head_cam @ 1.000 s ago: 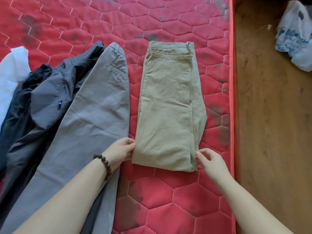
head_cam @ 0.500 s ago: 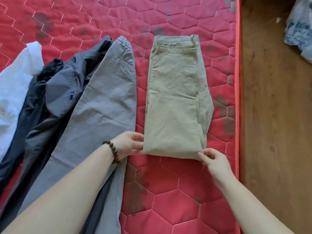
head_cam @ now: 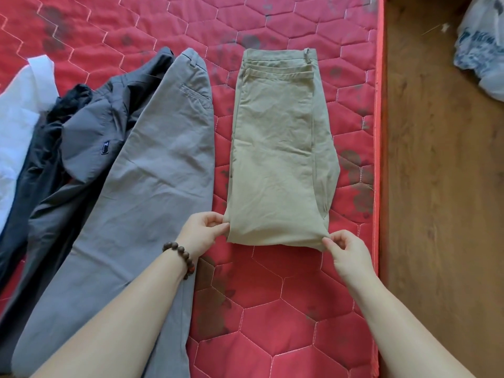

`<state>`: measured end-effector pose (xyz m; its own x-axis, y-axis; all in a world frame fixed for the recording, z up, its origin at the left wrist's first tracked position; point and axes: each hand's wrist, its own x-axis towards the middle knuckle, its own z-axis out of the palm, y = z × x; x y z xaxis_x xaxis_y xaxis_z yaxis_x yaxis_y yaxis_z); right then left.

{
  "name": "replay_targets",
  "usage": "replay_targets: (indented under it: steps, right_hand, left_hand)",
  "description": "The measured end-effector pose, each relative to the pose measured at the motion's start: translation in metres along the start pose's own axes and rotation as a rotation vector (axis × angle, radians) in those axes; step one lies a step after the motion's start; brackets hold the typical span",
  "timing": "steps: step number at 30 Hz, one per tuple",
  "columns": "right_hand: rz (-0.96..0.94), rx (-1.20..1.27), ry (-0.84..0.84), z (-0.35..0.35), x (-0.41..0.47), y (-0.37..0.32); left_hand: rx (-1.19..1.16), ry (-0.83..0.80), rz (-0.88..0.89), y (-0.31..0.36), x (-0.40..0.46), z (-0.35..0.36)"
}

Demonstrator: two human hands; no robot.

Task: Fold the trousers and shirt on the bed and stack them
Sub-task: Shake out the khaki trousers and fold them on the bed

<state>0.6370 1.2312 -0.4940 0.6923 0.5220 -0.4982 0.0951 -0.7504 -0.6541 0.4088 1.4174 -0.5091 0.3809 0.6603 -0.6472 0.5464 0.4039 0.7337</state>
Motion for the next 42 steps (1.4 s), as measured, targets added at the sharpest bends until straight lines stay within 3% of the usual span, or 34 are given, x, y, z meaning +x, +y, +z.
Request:
replay_targets:
  steps: [4, 9, 14, 17, 20, 22, 25, 28, 33, 38, 42]
  right_hand:
    - [-0.034, -0.084, -0.093, 0.005, -0.002, 0.002]
    - [-0.157, -0.085, -0.021, 0.000, -0.001, -0.005]
    - [-0.039, 0.004, -0.139, -0.001, 0.001, -0.003]
    - [-0.079, -0.022, -0.091, -0.002, 0.003, -0.002]
    - [0.066, -0.284, -0.219, 0.011, -0.001, 0.006]
    - [0.115, -0.318, -0.213, 0.014, 0.005, 0.003]
    - [0.091, -0.156, -0.053, 0.020, 0.019, -0.017]
    - [0.139, 0.068, -0.045, 0.034, 0.035, -0.034]
    - [-0.005, 0.078, 0.074, 0.039, 0.058, -0.048]
    - [0.057, 0.040, -0.013, 0.035, 0.067, -0.049]
    - [0.022, 0.175, 0.013, 0.025, 0.119, -0.081]
  left_hand:
    - [-0.018, 0.012, 0.059, -0.005, -0.005, 0.009]
    - [-0.148, -0.164, 0.196, -0.008, -0.014, 0.013]
    - [-0.090, -0.146, 0.225, -0.001, -0.007, 0.015]
    - [-0.073, -0.022, 0.122, -0.002, -0.004, 0.017]
    - [0.265, -0.049, -0.106, -0.011, -0.006, 0.022]
    - [0.359, -0.019, -0.148, -0.012, -0.007, 0.024]
    - [0.231, 0.104, -0.094, -0.007, 0.002, 0.028]
    - [0.037, 0.145, -0.086, 0.001, 0.014, 0.038]
    - [0.037, 0.232, 0.026, 0.007, 0.037, 0.040]
    - [-0.058, 0.104, -0.163, 0.014, 0.057, 0.025]
    - [-0.281, 0.094, -0.104, 0.061, 0.107, 0.017]
